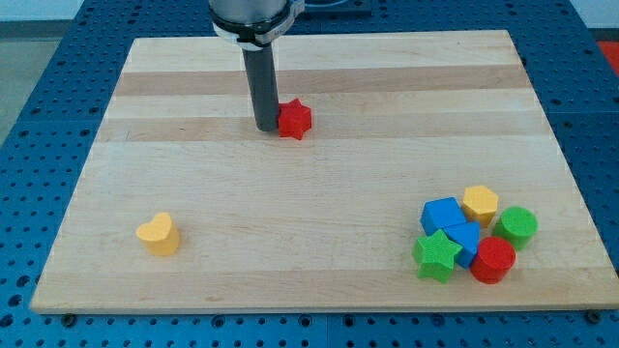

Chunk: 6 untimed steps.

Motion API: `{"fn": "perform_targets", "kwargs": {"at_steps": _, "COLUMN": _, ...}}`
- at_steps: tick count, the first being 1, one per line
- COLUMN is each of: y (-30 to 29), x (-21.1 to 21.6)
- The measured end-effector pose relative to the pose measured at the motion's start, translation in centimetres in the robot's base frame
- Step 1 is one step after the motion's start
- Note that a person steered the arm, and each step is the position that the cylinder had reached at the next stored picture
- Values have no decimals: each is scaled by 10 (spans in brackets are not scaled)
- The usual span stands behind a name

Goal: Push the yellow heart into the red star

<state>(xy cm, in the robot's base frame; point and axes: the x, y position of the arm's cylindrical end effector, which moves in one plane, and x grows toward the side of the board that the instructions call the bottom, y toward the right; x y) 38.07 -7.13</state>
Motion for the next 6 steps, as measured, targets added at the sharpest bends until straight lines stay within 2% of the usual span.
{"fn": "perform_targets", "kwargs": {"at_steps": 1, "y": 0, "x": -1}}
{"fn": "perform_targets", "kwargs": {"at_steps": 2, "y": -62, "x": -10}}
{"fn": "perform_targets", "kwargs": {"at_steps": 3, "y": -177, "x": -18}}
{"fn": "perform_targets", "kwargs": {"at_steps": 4, "y": -232, "x": -10}}
{"fn": "perform_targets", "kwargs": {"at_steps": 6, "y": -233, "x": 1}}
